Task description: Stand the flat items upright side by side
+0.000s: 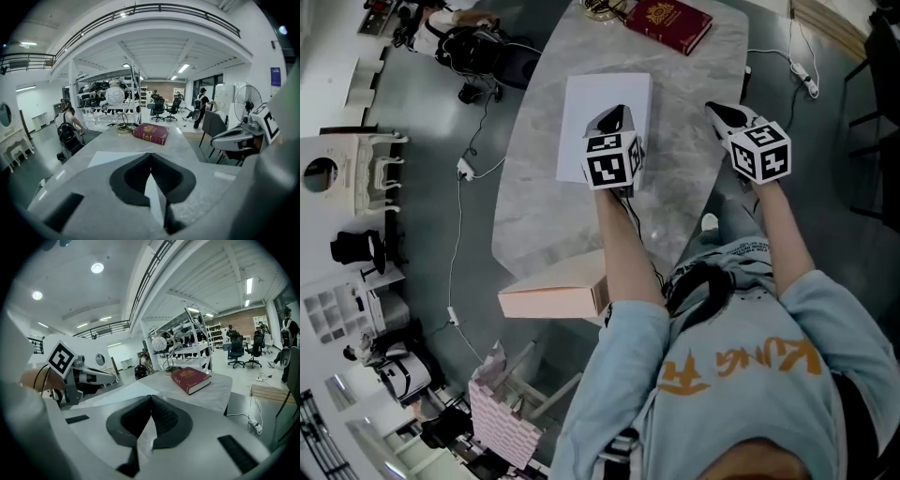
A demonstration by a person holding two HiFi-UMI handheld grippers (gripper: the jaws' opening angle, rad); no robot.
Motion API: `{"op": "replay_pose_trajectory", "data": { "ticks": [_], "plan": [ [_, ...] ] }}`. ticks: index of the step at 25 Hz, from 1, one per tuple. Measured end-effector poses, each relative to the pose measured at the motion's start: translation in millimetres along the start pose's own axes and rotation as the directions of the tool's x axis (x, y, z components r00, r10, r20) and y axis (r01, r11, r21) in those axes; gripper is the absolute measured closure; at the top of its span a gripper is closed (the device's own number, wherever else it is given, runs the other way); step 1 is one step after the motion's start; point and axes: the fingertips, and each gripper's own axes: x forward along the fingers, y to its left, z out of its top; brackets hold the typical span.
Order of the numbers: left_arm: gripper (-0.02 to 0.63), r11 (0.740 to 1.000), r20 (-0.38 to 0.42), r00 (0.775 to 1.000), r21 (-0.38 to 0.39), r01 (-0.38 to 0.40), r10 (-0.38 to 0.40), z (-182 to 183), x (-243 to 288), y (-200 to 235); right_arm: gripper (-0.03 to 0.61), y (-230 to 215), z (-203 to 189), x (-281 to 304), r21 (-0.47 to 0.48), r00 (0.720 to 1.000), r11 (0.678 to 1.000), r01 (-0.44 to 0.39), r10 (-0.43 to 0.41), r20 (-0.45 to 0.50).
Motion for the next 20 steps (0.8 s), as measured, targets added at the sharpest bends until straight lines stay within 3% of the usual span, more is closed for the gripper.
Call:
{"op": "replay_pose_trajectory", "data": {
  "ticks": [7,13,17,20],
  "plan": [
    [0.600,1.000,-0.118,0.993,-0.007,-0.006,0.006,-6.2,32.1,59.4,0.575,3.7,3.6,47.5,0.052,0.997,0.998,-0.039,0.043,-0.064],
    [0.562,0.998,-0.234,0.971,0.003,0.055,-0.053,-28.0,55.3,95.8,0.555,15.0,-12.6,93.2,0.108,0.985,0.989,-0.102,0.116,-0.131],
    [0.512,0.998,-0.275,0.959,-0.017,0.061,-0.063,-38.9,63.4,128.4,0.471,24.1,-22.1,123.3,0.149,0.970,0.978,-0.145,0.170,-0.172],
    [0.425,0.998,-0.310,0.949,-0.010,0.061,-0.061,-50.3,67.1,152.4,0.405,31.1,-32.6,144.2,0.182,0.955,0.968,-0.170,0.207,-0.211]
  ]
}}
